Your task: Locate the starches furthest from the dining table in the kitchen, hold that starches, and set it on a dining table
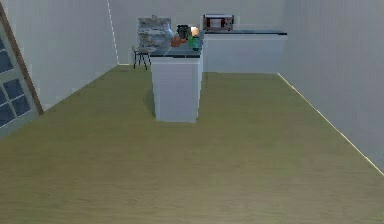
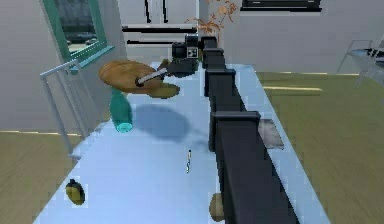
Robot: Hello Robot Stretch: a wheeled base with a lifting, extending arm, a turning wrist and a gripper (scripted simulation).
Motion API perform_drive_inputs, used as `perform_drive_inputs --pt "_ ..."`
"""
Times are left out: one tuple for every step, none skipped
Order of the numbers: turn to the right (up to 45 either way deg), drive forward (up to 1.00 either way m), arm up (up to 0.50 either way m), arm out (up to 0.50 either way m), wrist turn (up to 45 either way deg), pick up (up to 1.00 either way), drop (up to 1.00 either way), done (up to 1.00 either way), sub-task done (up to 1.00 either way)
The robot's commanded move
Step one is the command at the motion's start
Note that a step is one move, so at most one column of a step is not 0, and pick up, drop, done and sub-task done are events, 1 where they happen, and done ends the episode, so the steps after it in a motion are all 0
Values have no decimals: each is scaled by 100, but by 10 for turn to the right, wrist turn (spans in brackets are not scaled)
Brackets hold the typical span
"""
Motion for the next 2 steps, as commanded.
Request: perform_drive_inputs --pt "0 0 0 0 360 0 0 0 0" --pt "0 0 -32 0 0 0 0 0 0"
